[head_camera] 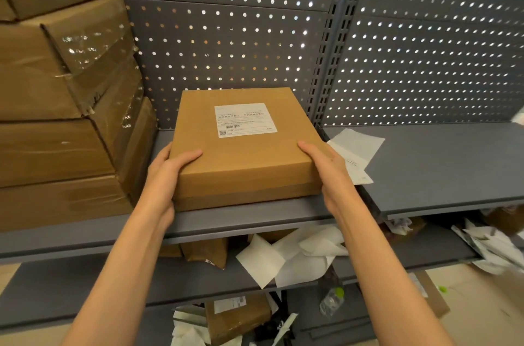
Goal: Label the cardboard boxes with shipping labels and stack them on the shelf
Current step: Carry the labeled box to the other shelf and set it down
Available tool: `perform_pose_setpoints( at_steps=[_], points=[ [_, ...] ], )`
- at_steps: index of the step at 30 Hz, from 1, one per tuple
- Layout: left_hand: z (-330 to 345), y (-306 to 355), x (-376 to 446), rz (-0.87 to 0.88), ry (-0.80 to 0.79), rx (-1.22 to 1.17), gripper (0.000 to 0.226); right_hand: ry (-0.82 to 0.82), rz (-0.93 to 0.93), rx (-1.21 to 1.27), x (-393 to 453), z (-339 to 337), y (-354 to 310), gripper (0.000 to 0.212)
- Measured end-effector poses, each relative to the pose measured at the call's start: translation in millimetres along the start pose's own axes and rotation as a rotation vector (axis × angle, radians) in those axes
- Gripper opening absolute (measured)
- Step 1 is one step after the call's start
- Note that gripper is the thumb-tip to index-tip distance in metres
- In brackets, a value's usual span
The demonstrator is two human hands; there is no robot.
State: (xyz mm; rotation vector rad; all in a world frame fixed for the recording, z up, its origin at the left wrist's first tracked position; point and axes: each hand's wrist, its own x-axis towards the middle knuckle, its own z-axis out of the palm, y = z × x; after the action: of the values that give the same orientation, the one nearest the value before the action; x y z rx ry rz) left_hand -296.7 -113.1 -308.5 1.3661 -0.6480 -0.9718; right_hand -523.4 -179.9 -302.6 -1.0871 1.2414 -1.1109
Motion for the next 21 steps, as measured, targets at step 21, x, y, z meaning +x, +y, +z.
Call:
perform_pose_setpoints(
  at_steps=[21],
  points=[
    [163.1, 24.5, -58.2, 0.284, -0.407, -0.095, 0.060, 0.385, -0.306, 0.080, -61.0, -171.5, -33.4, 0.072]
  ],
)
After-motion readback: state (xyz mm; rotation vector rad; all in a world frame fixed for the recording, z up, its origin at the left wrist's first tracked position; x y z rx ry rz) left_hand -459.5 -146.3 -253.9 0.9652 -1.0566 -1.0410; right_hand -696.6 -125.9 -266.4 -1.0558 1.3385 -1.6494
